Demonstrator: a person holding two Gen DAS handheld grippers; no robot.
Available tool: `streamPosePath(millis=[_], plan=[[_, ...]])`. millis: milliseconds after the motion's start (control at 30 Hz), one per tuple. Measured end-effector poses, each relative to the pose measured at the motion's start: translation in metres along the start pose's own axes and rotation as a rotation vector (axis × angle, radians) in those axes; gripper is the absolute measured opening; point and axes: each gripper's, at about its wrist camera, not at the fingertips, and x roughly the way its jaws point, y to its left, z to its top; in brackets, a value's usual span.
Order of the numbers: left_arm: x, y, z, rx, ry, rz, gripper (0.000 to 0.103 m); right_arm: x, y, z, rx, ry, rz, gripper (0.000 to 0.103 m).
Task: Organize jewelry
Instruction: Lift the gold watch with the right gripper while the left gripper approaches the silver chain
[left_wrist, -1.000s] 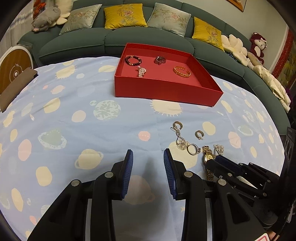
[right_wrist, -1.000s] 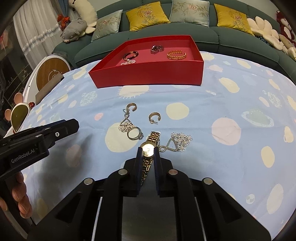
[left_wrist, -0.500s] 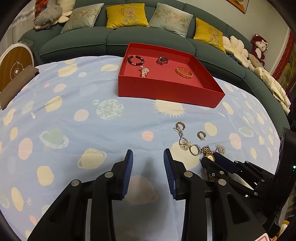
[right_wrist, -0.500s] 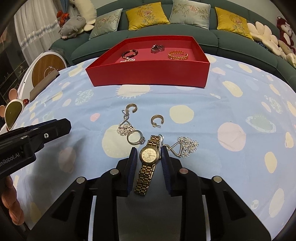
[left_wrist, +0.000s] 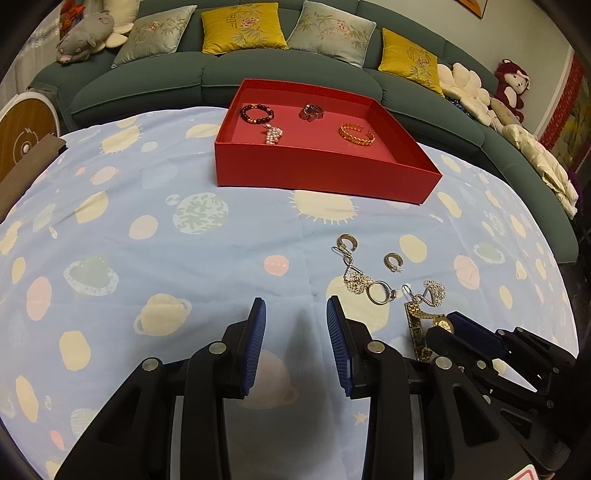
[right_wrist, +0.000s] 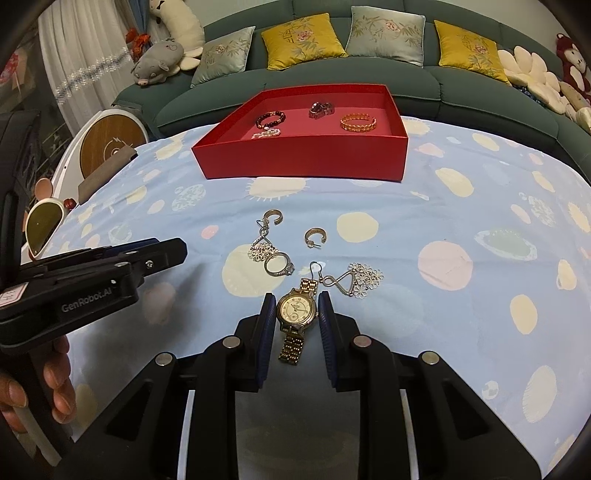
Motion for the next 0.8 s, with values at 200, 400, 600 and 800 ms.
streamPosePath(millis=[200,400,600,800], plan=[[0.007,-0.014,-0.003,0.029,0.011,-0.018,0.033,-0.007,-0.01,-0.007,0.004,0.021,-0.003,0.023],[0.012,-0.029,-0.004,0.061,0.018,-0.031,0.033,-0.002,-0.023,-0.019,0.014,0.066,-0.003,0.023],[0.018,-0.036,-0.005,0.075,0.025,-0.034,0.033,0.0,-0.027,-0.021,0.021,0.077,-0.01,0.025],[0.022,-0.04,-0.007,0.088,0.032,-0.047,0.033,0.0,-0.023,-0.02,-0.007,0.062,-0.038,0.022]])
